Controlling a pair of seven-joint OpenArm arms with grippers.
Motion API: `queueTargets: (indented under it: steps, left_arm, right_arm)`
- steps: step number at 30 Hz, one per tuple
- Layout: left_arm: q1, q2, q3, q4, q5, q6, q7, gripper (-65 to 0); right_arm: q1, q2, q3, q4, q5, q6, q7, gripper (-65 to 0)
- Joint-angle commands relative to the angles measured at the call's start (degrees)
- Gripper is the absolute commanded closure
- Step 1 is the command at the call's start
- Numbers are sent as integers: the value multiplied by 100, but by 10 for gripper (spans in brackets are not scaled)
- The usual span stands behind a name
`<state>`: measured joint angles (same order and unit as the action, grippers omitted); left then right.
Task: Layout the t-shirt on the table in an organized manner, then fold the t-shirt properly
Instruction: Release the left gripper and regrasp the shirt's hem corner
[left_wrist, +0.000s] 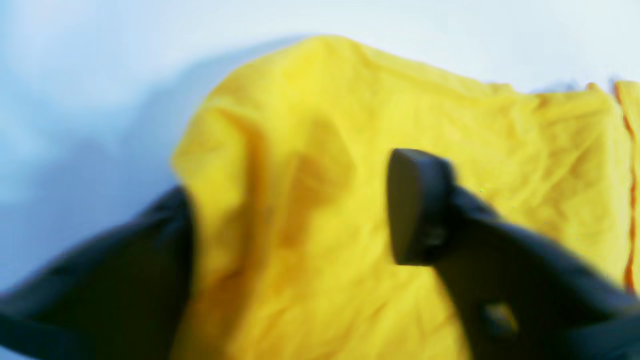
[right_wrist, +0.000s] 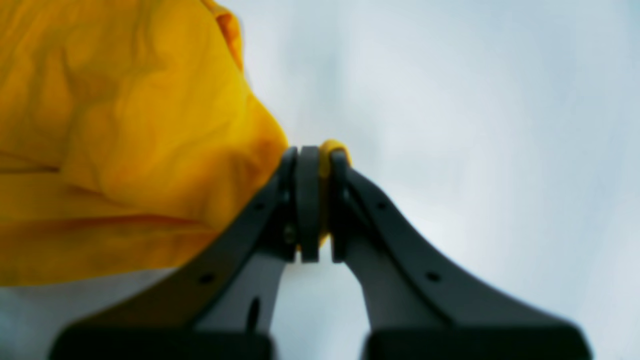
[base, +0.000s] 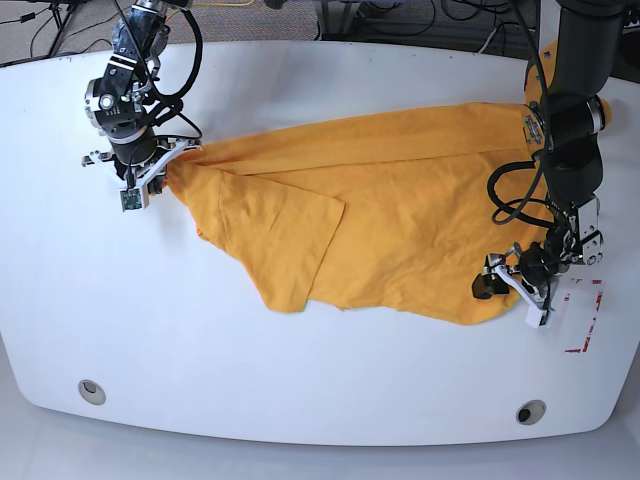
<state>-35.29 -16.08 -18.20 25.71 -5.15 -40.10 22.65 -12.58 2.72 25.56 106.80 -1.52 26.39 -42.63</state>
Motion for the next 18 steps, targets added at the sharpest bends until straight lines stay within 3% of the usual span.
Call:
queueTargets:
  steps: [1, 3, 6, 13, 18]
  left_arm:
    - [-115, -67, 13, 53, 53, 10, 121, -217]
    - [-115, -67, 13, 61, 53, 10, 121, -133]
    - [-115, -85, 13, 70, 53, 269, 121, -6]
    - [-54, -85, 4, 747, 44, 172, 244, 0]
    - [360, -76, -13, 1925, 9, 10, 992, 0]
  right_arm:
    - [49, 58, 15, 128, 24, -24, 118, 0]
    - [49, 58, 15, 120, 24, -24, 118, 0]
    - [67, 58, 15, 120, 24, -24, 118, 0]
    - [216, 58, 15, 128, 24, -24, 118, 0]
    - [401, 102, 15, 146, 7, -24, 118, 0]
